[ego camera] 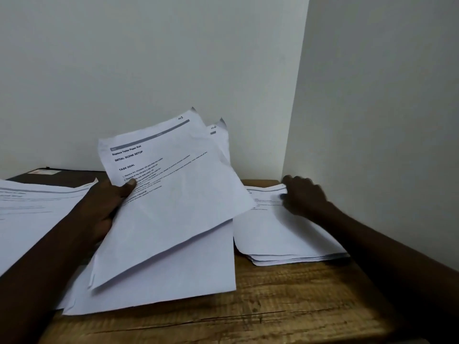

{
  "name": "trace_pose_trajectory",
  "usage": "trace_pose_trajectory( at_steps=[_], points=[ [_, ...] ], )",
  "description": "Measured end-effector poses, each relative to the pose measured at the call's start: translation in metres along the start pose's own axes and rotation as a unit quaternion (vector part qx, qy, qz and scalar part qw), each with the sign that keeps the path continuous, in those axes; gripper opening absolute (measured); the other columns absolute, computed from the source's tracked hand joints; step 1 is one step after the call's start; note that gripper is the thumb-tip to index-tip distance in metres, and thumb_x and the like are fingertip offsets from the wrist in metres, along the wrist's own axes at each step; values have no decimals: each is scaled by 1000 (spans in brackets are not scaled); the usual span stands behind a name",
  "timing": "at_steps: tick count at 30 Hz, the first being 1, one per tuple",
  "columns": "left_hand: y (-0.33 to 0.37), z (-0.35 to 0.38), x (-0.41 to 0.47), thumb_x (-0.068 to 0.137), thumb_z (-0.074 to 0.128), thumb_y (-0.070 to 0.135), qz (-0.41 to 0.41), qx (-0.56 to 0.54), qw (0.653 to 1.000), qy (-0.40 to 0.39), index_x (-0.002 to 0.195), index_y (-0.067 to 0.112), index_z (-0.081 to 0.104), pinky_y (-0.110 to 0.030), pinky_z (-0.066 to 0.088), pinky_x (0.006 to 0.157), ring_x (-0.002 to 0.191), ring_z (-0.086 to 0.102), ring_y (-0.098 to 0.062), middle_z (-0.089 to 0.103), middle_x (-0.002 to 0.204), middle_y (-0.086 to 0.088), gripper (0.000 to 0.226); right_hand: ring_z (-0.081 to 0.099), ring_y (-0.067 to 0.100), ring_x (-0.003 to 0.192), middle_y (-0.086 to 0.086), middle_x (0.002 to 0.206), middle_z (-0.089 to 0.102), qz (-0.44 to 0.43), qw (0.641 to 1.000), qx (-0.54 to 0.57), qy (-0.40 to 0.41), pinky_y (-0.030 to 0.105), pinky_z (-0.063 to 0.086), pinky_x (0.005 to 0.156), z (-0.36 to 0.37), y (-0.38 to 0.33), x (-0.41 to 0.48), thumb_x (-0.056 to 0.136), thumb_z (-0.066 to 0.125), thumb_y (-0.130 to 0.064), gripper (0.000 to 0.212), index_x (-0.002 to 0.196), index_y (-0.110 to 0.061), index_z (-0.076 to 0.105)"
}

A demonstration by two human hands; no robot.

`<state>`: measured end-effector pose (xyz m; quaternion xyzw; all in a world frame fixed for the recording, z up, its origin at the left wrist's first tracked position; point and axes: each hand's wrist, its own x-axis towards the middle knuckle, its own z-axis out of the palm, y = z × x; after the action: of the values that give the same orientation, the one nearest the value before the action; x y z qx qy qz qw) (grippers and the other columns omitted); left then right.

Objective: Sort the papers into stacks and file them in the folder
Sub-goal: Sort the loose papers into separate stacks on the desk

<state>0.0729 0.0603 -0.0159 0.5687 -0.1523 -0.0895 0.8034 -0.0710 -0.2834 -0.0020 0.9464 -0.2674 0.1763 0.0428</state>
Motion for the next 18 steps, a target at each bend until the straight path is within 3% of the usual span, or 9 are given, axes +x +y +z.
trace_pose_trajectory(
  at_steps=[3,7,11,13,15,16,18],
  points=[
    [-1,0,1,99,52,6,-2,14,1000,4,116,18,64,-38,50,84,84,74,-16,73,105,1,24,45,30,130,10,136,53,-27,993,74,-89,48,35,107,8,-28,-14,88,30,-69,66,123,-17,51],
    [-2,2,-2,100,50,7,3,27,1000,2,132,11,56,-39,48,87,90,70,-18,67,117,-5,34,32,28,138,10,147,37,-75,983,52,-159,50,24,112,18,-48,-37,98,33,-49,58,147,-17,30],
    [-3,1,-1,99,52,8,2,18,1000,7,138,10,53,-41,52,89,103,65,-25,63,130,-12,39,35,29,136,12,146,40,-89,981,102,-142,46,28,111,15,-47,-40,100,37,-40,54,145,-12,33],
    [-2,2,-3,100,51,7,11,13,1000,3,136,11,55,-35,61,74,98,66,-22,66,124,-8,37,45,29,130,13,140,50,-74,971,206,-100,39,36,106,15,-46,-36,99,41,-44,52,139,-10,43],
    [-2,3,-5,100,50,7,18,6,1000,6,132,13,56,-27,61,60,92,66,-18,68,114,-3,33,55,25,122,8,131,60,-25,911,399,-96,36,43,102,3,-51,-38,90,48,-60,61,129,-15,55],
    [-2,3,-5,100,50,6,21,4,1000,10,132,12,55,-26,60,58,91,66,-18,67,112,-3,33,60,22,116,6,127,63,-6,857,500,-122,35,47,98,-4,-53,-38,83,49,-69,67,126,-18,59],
    [-2,3,-4,100,50,6,24,-6,1000,15,135,9,53,-26,61,61,95,64,-20,66,116,-6,36,67,18,100,6,115,70,2,753,629,-190,30,52,83,-19,-56,-43,89,48,-67,61,123,-19,64]
  ],
)
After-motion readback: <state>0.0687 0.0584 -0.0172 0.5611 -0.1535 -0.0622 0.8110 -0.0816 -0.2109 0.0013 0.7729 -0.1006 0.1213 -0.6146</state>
